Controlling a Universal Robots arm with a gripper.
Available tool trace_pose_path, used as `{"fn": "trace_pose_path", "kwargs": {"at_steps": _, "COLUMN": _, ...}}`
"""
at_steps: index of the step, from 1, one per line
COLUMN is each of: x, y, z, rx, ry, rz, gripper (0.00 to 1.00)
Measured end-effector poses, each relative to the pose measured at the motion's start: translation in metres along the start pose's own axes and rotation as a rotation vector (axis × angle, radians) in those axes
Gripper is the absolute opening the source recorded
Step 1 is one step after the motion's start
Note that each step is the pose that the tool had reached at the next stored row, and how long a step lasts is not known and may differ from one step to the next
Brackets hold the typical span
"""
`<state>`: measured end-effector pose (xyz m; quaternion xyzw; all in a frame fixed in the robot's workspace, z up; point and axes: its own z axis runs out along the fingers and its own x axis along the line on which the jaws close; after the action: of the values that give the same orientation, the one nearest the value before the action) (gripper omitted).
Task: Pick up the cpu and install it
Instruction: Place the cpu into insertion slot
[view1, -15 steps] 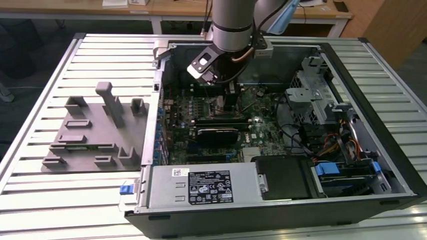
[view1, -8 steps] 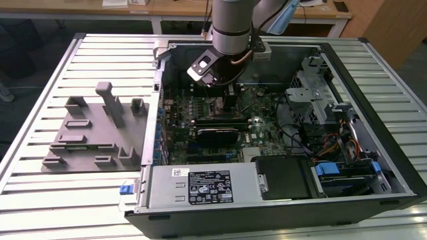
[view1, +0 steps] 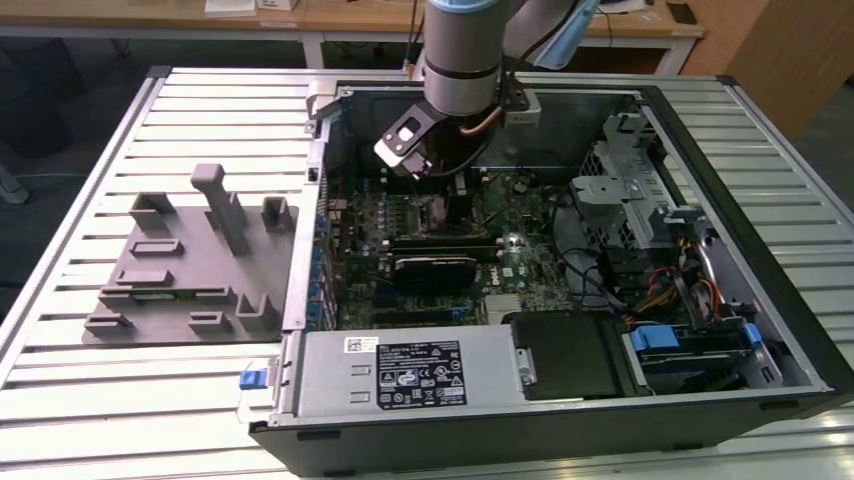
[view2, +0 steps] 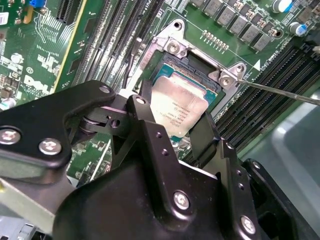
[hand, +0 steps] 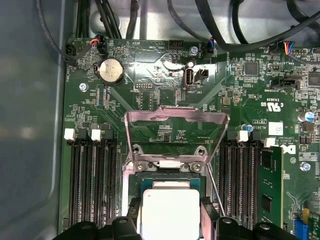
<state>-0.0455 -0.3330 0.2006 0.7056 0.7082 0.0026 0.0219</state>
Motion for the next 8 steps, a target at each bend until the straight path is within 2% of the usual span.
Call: {"fn": "trace_pose_path", "kwargs": {"at_steps": 8, "x": 0.0001, "y": -0.0016, "z": 0.0041, "rx": 0.0003, "ry": -0.0003, "rz": 0.007, "gripper": 0.55}}
